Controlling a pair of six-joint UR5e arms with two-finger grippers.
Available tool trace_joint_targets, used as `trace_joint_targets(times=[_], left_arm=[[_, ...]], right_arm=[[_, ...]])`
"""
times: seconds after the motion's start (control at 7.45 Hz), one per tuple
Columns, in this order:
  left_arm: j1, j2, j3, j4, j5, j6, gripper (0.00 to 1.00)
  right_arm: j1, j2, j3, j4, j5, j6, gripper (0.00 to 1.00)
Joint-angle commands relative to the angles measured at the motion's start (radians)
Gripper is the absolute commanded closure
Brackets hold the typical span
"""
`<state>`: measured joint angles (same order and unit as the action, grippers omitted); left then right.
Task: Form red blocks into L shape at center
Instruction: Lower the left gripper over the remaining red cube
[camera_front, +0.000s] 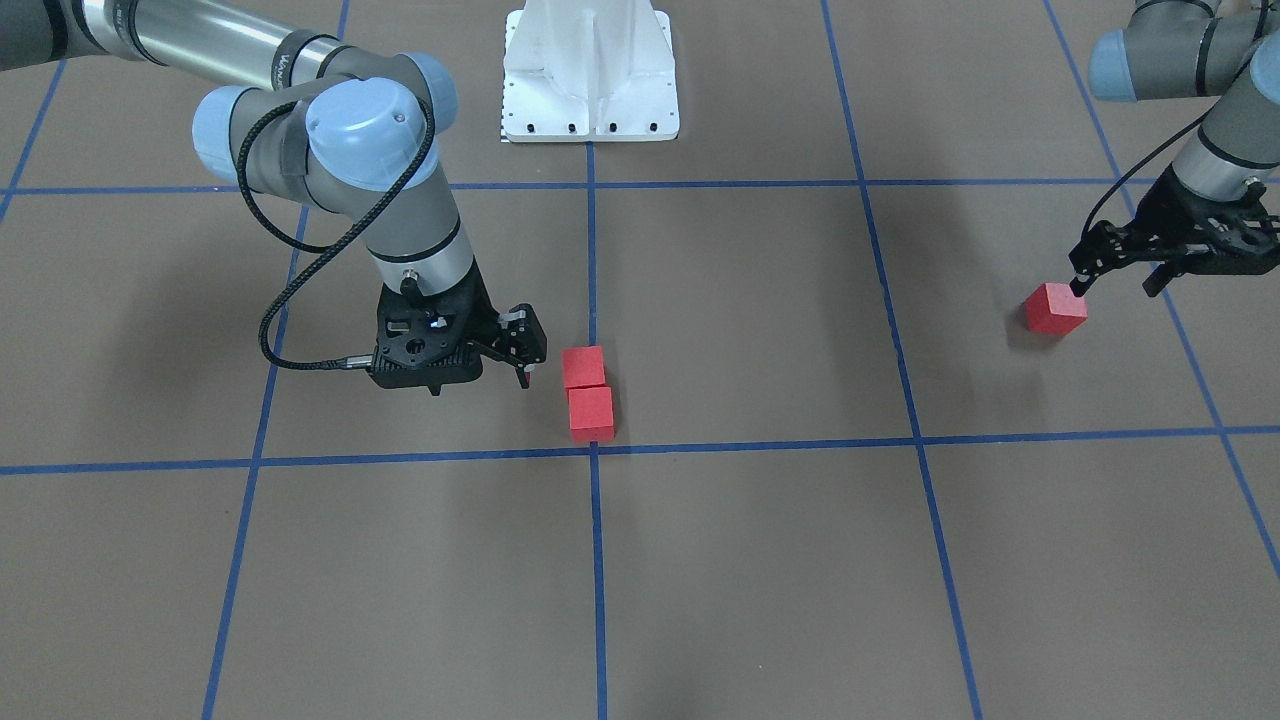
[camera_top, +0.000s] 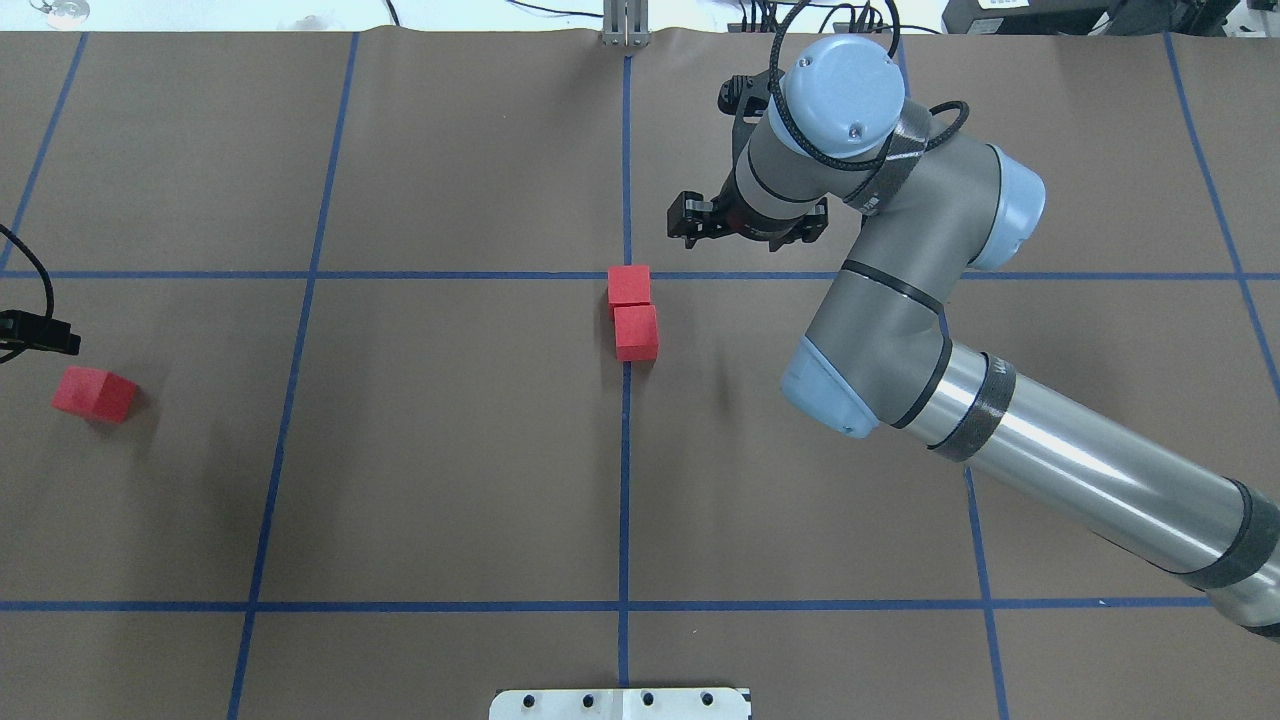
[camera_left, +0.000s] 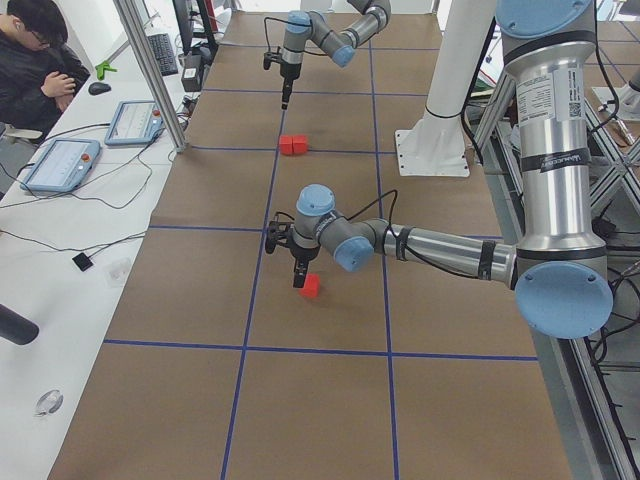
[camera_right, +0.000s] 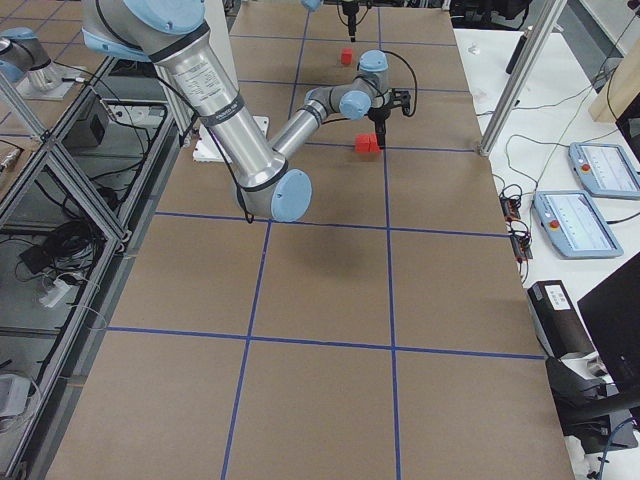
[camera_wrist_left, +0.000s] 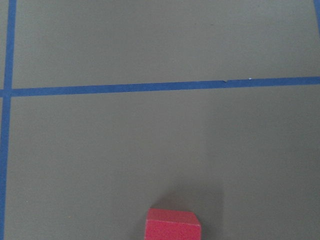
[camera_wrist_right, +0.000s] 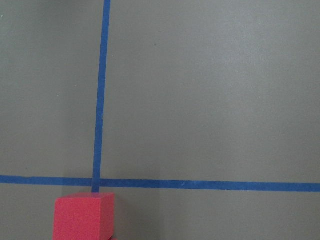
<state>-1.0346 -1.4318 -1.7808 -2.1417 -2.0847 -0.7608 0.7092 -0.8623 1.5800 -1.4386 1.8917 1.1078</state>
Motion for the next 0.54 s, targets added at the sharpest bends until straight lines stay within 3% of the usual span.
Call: trace_joint_targets(times=[0.0,0.4], left_arm=[[0.028,-0.021,0.079,-0.083,0.006,-0.064,0.0],[0.105,-0.035,0.112,-0.144,0.034,-0.126,0.0]], right_arm=[[0.003,0.0,0.0,0.003,0.0,0.0,0.01],[0.01,-0.001,-0.002,0.001,0.0,-0.002,0.01]])
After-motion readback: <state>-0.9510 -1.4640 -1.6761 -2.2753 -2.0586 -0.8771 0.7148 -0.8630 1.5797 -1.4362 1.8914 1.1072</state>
